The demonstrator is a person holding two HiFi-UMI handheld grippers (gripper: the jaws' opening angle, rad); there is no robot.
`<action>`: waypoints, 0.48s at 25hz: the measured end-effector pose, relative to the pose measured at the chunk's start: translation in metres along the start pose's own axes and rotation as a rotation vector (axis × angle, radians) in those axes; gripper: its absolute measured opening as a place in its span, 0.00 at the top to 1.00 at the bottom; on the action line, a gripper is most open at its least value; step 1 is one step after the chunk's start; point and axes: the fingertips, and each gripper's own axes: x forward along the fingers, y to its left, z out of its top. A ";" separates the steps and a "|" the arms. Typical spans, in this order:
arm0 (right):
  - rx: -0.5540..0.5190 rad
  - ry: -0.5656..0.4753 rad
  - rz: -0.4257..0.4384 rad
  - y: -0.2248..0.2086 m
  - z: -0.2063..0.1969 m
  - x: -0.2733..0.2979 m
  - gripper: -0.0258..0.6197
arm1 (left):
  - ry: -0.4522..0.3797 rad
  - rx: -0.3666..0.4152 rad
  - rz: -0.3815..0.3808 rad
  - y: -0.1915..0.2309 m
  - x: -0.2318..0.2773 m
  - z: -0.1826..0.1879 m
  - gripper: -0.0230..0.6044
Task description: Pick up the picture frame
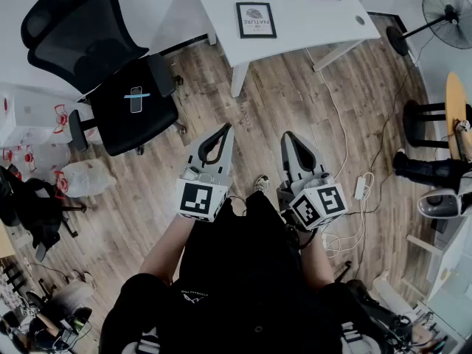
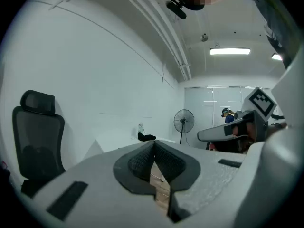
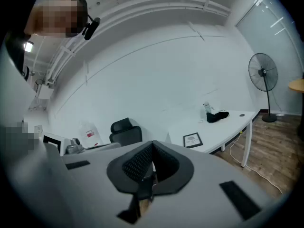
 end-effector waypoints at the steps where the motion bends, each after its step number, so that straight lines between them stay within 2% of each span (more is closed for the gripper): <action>1: -0.004 -0.001 0.023 0.014 -0.005 -0.013 0.96 | -0.020 -0.013 -0.002 -0.006 -0.014 0.004 0.95; 6: -0.073 -0.061 0.120 0.066 -0.016 -0.077 0.96 | -0.110 -0.042 -0.045 -0.048 -0.081 0.012 0.95; 9: -0.124 -0.101 0.161 0.082 -0.019 -0.122 0.96 | -0.138 -0.002 -0.048 -0.089 -0.116 0.010 0.95; 12: -0.157 -0.126 0.188 0.088 -0.026 -0.183 0.96 | -0.167 0.029 -0.017 -0.142 -0.152 0.013 0.95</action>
